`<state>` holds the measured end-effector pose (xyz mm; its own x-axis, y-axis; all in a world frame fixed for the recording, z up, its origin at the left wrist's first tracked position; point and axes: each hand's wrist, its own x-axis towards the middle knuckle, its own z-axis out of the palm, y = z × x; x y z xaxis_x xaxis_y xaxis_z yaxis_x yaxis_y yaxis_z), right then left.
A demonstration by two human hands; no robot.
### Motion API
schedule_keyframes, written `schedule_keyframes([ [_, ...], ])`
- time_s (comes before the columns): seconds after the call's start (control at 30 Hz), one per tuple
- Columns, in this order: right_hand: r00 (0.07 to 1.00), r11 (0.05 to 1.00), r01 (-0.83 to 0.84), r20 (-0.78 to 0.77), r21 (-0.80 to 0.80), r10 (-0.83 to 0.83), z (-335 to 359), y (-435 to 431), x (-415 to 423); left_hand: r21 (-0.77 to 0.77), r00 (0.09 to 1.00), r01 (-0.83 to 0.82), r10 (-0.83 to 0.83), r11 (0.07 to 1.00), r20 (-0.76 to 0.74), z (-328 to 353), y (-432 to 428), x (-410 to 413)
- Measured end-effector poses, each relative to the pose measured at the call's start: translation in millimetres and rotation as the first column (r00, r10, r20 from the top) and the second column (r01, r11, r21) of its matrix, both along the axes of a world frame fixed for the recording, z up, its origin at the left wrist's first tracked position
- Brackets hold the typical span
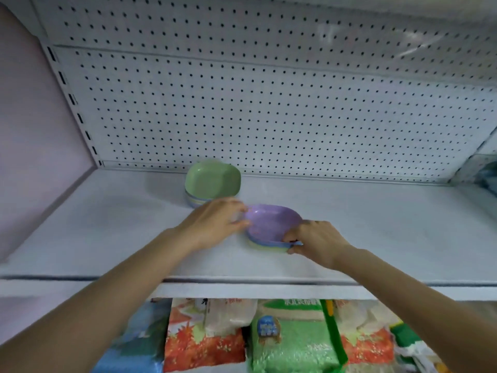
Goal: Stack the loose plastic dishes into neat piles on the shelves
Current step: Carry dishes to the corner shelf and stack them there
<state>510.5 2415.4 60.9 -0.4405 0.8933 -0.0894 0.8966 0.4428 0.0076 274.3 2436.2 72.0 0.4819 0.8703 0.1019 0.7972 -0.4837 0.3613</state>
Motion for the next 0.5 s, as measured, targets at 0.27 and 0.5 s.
schedule_keyframes([
  [0.27, 0.992, 0.992, -0.127, -0.024, -0.007, 0.127, -18, 76, 22, 0.004, 0.95, -0.261, 0.257, 0.965, -0.177, -4, 65, -19],
  [0.5, 0.978, 0.982, -0.17, -0.134, -0.084, 0.157, -28, 102, 6, -0.127, 0.917, -0.336, 0.293, 0.933, -0.269, -13, 94, -10],
])
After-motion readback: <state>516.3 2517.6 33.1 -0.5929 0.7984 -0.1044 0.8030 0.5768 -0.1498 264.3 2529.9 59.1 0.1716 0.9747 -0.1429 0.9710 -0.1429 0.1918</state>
